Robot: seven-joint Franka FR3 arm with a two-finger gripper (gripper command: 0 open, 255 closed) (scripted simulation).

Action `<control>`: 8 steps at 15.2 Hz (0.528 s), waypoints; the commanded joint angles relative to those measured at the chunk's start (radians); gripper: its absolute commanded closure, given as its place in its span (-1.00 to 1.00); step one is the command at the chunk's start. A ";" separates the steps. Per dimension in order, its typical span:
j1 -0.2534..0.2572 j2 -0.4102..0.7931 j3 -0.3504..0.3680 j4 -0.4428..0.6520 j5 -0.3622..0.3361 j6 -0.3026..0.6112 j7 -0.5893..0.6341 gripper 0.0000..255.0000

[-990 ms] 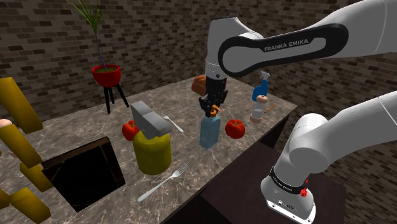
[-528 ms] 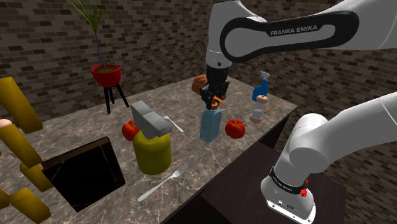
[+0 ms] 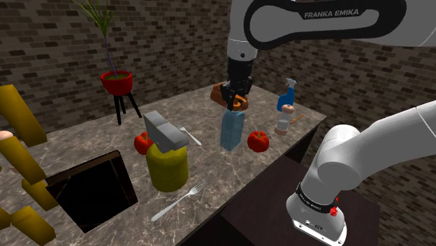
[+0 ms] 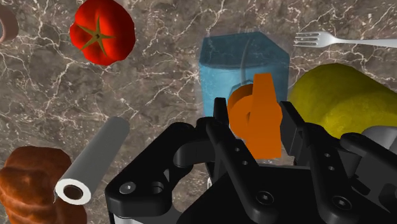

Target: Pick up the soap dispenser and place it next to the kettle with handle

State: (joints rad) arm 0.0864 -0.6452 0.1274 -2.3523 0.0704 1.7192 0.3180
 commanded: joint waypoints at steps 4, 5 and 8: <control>-0.001 0.007 -0.002 0.073 -0.003 -0.066 0.002 1.00; -0.002 0.009 -0.003 0.088 -0.003 -0.079 0.002 1.00; -0.003 0.018 -0.005 0.135 -0.005 -0.117 0.003 1.00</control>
State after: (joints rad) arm 0.0841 -0.6342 0.1229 -2.2390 0.0661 1.6169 0.3204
